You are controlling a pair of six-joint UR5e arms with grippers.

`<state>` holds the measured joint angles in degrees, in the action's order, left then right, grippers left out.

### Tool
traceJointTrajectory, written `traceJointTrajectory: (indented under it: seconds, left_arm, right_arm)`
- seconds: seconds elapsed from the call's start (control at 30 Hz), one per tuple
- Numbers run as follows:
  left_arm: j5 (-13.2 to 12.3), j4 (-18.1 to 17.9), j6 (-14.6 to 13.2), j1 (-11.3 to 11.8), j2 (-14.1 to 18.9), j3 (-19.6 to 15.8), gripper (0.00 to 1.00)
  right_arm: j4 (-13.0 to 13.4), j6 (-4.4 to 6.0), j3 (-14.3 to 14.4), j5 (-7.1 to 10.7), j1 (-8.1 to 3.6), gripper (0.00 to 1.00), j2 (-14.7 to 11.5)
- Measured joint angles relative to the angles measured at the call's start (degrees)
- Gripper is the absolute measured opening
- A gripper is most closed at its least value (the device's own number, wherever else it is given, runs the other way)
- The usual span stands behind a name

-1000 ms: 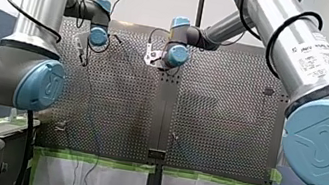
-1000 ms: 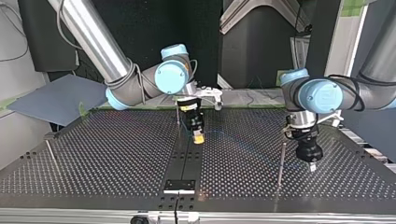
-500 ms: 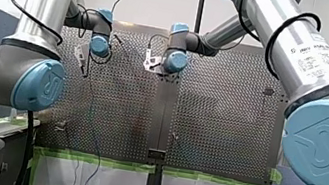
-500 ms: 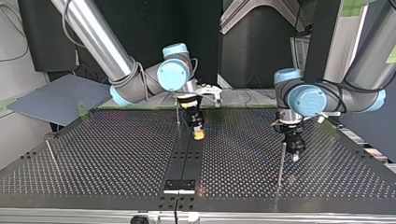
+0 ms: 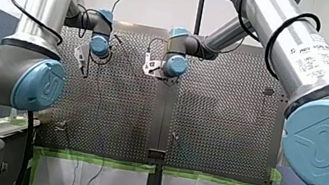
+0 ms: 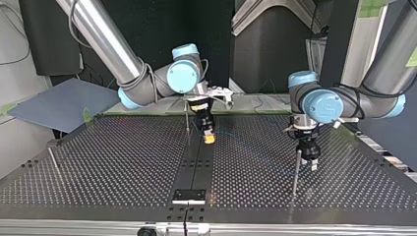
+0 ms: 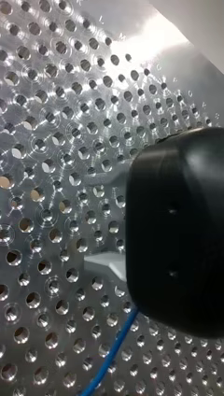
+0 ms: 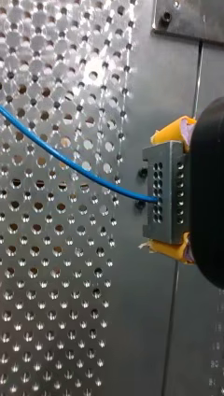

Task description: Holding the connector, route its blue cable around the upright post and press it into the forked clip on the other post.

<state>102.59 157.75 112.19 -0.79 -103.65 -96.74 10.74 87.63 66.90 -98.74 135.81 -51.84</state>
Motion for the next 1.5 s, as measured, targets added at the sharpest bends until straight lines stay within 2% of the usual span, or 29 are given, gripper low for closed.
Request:
traceJointTrajectory:
  seconds: [0.03, 0.07, 0.13, 0.4, 0.67, 0.77, 1.0, 1.27, 1.5]
  left_arm:
    - [0.0, 0.1, 0.0, 0.0, 0.0, 0.0, 0.89]
    - [0.0, 0.2, 0.2, 0.0, 0.0, 0.0, 0.96]
    - [-0.1, 0.5, 0.6, 0.0, 0.0, 0.0, 1.0]
    - [-1.4, 1.0, 4.4, 0.1, 0.0, 0.0, 1.0]
    - [-1.5, 1.0, 5.2, 0.3, -0.1, 0.0, 1.0]
    - [-1.5, 1.0, 5.2, 0.3, -0.1, 0.0, 1.0]
    - [-1.5, 1.0, 5.2, 0.1, 0.0, 0.0, 1.0]
    - [-1.6, 0.9, 5.2, 0.3, -0.1, 0.0, 1.0]
    - [-2.3, 1.1, 4.0, 0.2, -0.1, 0.0, 1.0]
  right_arm:
    - [0.2, 0.0, 0.3, -0.05, -0.02, 0.0, 0.0]
    - [0.4, -0.01, 0.6, -0.14, -0.03, 0.0, 0.0]
    - [0.8, -0.02, 1.4, -0.53, -0.05, 0.0, 0.0]
    - [4.6, 0.1, 5.6, -3.28, -0.22, 0.0, 0.0]
    - [8.9, 0.19, 10.0, -6.69, -0.6, 0.0, 0.0]
    - [10.5, 0.88, 11.6, -8.28, -0.96, 0.0, 0.0]
    - [14.4, 3.47, 15.5, -12.16, -2.12, 0.0, 0.0]
    - [18.9, 3.68, 20.0, -16.68, -2.87, 0.0, 0.0]
    - [22.7, 5.01, 23.8, -20.43, -3.45, 0.0, 0.0]
